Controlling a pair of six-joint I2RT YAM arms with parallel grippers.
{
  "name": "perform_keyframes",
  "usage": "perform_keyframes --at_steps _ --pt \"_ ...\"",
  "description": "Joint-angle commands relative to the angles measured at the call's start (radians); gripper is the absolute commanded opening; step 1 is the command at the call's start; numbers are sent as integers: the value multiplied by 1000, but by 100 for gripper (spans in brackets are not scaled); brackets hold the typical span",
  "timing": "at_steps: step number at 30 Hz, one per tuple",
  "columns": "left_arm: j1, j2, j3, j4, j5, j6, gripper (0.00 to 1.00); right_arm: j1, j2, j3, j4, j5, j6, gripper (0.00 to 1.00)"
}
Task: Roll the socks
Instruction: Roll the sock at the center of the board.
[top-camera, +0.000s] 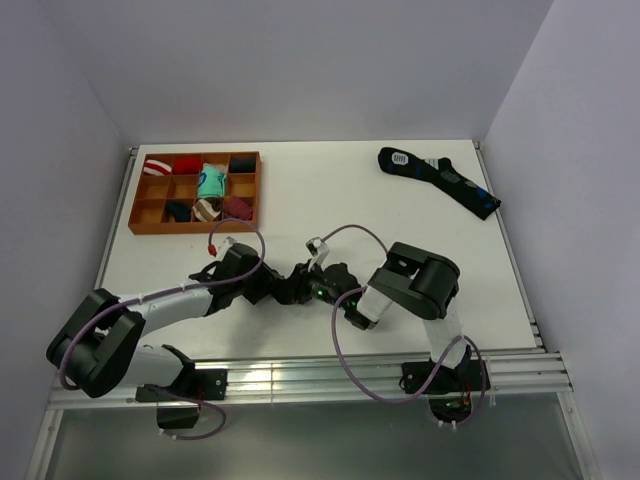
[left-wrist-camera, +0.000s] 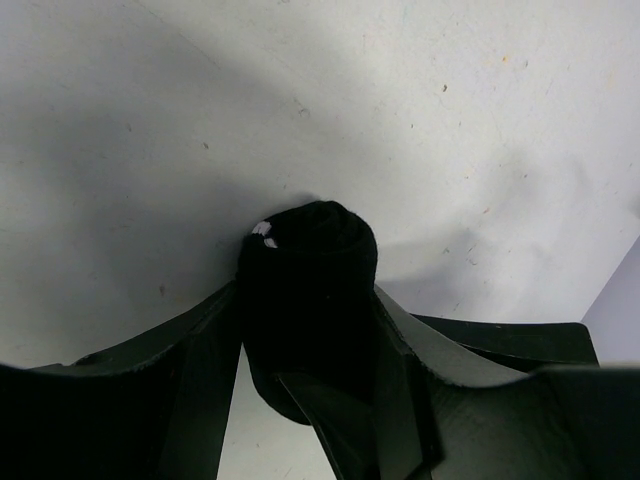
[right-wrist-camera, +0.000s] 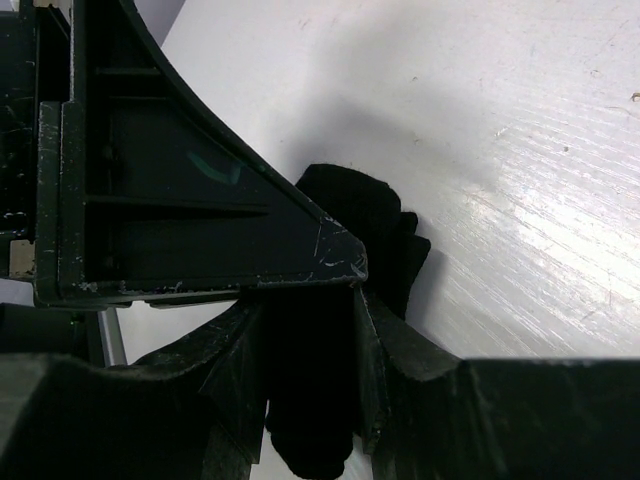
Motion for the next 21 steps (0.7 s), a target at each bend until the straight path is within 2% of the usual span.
perform_keyframes --at_steps 1,7,21 --pt "-16 40 18 -24 -22 -10 55 2 124 -93 -432 -89 4 8" --pt "-17 34 52 -88 -42 23 56 -14 148 -96 -404 -119 14 7" --pt "-28 149 76 -27 -12 1 56 -17 176 -88 -344 -201 54 8"
